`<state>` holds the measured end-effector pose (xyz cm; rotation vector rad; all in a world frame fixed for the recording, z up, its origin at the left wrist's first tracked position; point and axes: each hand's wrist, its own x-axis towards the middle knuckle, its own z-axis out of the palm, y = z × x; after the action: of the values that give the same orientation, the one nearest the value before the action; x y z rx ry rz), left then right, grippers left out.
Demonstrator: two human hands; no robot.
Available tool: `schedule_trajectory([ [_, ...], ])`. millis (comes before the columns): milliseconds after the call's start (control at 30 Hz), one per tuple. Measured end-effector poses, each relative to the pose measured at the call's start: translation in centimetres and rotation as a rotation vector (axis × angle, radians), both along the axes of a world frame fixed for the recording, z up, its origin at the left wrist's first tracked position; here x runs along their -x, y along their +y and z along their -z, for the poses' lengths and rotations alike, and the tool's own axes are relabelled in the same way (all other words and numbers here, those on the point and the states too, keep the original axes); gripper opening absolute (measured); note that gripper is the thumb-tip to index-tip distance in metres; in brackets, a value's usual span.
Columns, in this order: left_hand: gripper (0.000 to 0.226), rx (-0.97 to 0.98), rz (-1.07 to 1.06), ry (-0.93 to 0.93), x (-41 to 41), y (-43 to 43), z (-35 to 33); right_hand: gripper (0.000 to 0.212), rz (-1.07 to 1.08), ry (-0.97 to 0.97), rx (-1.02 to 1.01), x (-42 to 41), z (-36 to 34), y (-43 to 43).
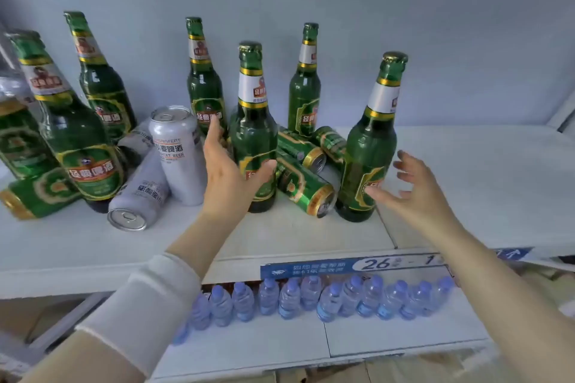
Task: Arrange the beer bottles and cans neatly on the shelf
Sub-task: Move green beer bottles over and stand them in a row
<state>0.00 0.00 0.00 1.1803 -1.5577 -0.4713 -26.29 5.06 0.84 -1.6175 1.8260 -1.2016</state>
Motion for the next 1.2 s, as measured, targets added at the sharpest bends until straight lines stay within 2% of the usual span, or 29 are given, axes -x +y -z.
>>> schedule_trajectory([
  [100,0.108,-0.073,0.027,0.101,0.3,-1.5,0.6,0.079,-0.131,-0.107,-0.061,0.0,-0.2,-2.0],
  [167,0.109,-0.124,0.012,0.099,0.5,-2.0,0.5,0.072,-0.187,-0.183,-0.086,0.1,-0.1,-3.2],
  [333,0.09,-0.221,-0.015,0.117,0.6,-2.8,0.3,0.063,-0.284,-0.209,-0.106,0.7,-0.4,-4.6],
  [600,0.073,-0.159,-0.063,0.103,0.0,-1.4,-1.7,0.073,-0.095,-0.148,-0.057,0.7,-0.7,-3.5],
  [700,0.057,-0.086,-0.057,0.095,-0.1,-0.6,-4.3,0.069,-0.037,-0.17,-0.032,1.5,-0.8,-2.8],
  [833,0.052,-0.02,0.015,0.082,1.0,0.6,-8.1,0.055,-0.011,-0.246,-0.004,2.6,-1.8,-2.0],
  [1000,0.045,-0.043,0.091,0.124,5.7,1.4,-10.7,0.052,0.001,-0.318,0.002,5.9,-2.8,-1.3],
  [1200,0.038,-0.06,0.203,0.115,16.3,1.3,-11.2,0.049,-0.011,-0.371,0.015,14.3,-3.6,0.2],
])
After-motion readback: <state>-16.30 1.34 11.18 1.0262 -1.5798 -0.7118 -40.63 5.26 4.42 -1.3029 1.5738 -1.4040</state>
